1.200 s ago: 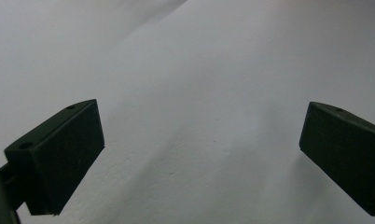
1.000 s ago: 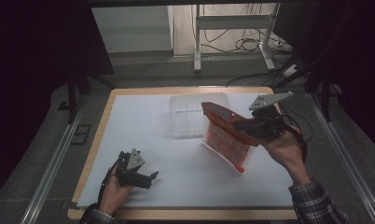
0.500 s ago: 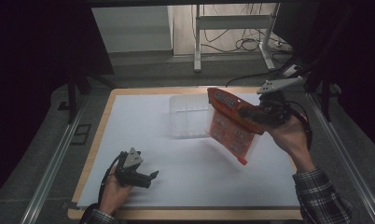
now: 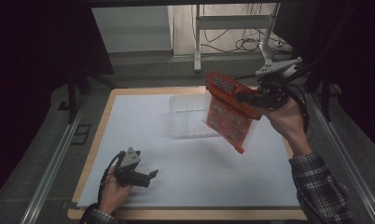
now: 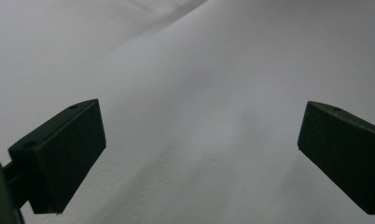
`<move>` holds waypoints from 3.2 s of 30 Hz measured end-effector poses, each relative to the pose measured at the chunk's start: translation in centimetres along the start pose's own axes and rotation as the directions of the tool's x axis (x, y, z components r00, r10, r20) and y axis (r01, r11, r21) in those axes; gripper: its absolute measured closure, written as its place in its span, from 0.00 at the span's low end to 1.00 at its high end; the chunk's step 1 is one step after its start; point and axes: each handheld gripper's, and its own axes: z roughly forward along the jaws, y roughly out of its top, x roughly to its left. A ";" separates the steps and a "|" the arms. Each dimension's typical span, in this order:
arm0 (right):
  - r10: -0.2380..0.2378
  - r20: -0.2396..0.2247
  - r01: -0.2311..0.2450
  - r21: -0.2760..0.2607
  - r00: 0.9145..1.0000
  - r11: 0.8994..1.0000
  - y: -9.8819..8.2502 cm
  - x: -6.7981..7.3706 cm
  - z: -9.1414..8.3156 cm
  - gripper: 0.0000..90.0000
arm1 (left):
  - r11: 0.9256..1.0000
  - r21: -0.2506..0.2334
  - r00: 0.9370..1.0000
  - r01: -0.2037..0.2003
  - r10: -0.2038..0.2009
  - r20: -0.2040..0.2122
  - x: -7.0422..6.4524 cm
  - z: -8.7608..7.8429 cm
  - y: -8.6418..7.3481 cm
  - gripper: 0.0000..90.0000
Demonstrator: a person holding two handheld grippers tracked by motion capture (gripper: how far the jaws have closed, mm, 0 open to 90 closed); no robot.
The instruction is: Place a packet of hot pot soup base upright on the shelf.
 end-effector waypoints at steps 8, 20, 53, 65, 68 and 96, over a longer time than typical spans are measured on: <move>-0.011 0.018 0.011 -0.011 1.000 1.000 2.2 -0.9 1.0 0.99 | 1.000 0.002 1.000 -0.008 0.008 -0.011 0.0 0.0 0.0 0.00; 0.011 0.031 -0.010 -0.010 0.999 1.000 3.3 -2.9 3.2 0.99 | 1.000 0.011 0.999 -0.003 0.003 -0.038 0.1 0.0 -0.1 0.00; 0.012 0.008 -0.011 -0.043 1.000 0.999 5.9 -6.1 10.6 0.99 | 1.000 0.028 0.999 -0.001 0.003 -0.052 0.2 0.2 -0.2 0.00; 0.008 -0.004 -0.008 -0.026 1.000 1.000 5.8 -6.1 11.9 0.99 | 0.999 0.035 0.998 -0.008 0.010 -0.055 0.2 0.2 -0.2 0.00; 0.015 -0.004 -0.015 -0.017 1.000 1.000 5.4 -6.2 12.5 0.99 | 0.999 0.033 0.998 -0.006 0.007 -0.055 0.2 0.2 -0.2 0.00; 0.108 0.139 -0.112 0.017 0.984 0.994 2.0 -9.7 14.4 0.99 | 0.998 0.056 0.998 -0.011 0.014 -0.057 0.2 0.3 -0.2 0.00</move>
